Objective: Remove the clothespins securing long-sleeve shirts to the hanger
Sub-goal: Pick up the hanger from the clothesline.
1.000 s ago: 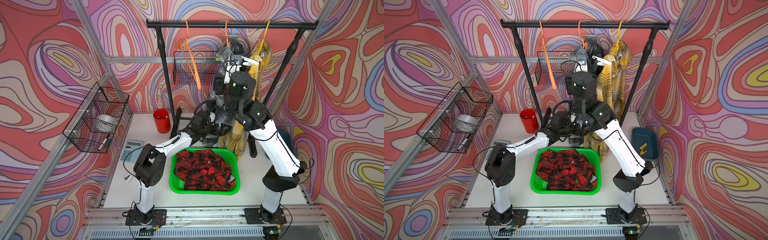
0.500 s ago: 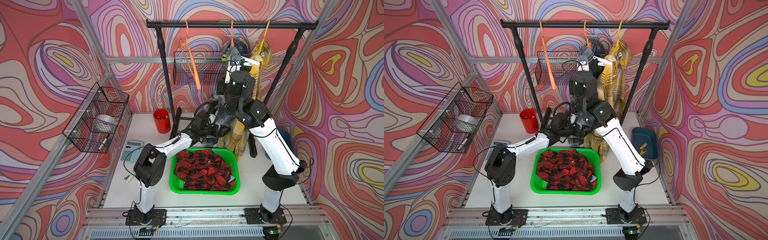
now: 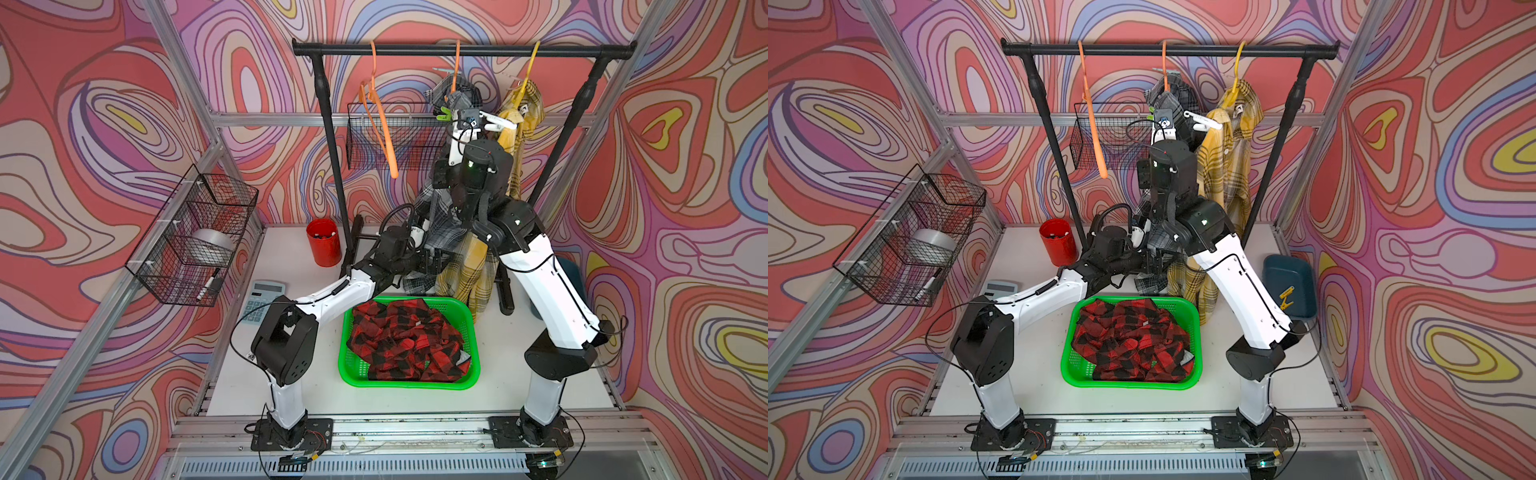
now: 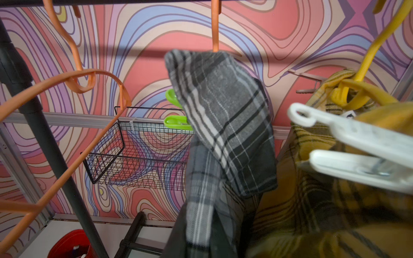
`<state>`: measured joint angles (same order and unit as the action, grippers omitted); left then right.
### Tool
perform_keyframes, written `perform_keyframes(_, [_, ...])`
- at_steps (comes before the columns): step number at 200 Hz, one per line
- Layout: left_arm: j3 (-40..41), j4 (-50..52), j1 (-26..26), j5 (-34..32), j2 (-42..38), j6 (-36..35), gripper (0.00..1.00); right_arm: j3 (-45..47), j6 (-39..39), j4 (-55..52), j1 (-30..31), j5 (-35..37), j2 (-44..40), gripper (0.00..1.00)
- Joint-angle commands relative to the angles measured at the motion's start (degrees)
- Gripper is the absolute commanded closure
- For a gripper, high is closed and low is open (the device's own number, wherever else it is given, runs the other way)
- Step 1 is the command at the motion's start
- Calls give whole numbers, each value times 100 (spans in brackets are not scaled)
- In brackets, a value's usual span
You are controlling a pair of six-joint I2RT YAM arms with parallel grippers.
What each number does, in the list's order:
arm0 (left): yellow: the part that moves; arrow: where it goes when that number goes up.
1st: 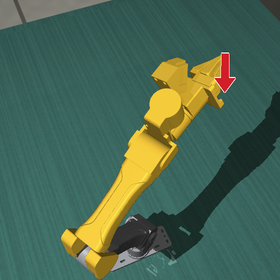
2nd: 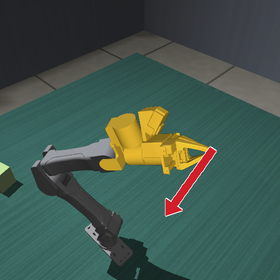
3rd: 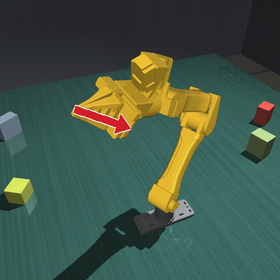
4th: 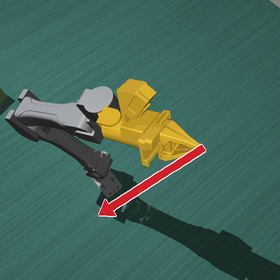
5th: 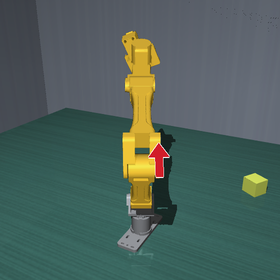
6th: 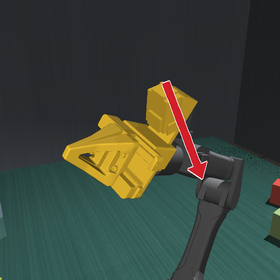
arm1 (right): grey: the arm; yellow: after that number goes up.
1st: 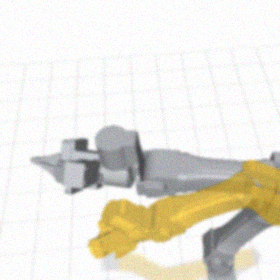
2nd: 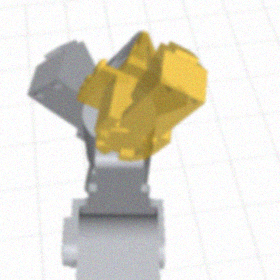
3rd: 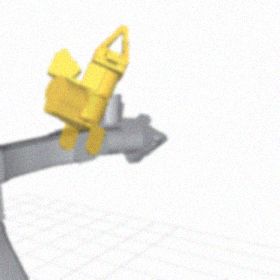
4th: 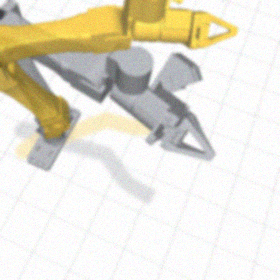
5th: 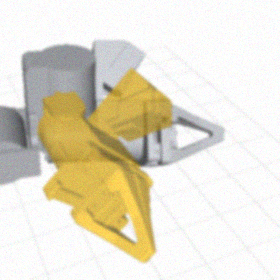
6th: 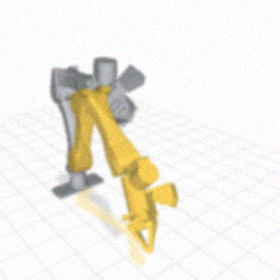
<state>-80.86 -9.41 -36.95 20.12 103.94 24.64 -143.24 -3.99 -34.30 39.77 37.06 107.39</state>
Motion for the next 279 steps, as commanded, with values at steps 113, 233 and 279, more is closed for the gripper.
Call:
perform_keyframes(113, [1455,-706,575,-76,-1167,75,0,-186,-663,1077,13,-1462,-145,100])
perform_keyframes(233, [2430,-764,600,1829,-2286,-89,0,-188,-708,1410,5,-1279,-6,100])
perform_keyframes(279, [2777,-1004,730,1872,-3000,-93,0,-275,-805,1586,-4,-1452,-83,100])
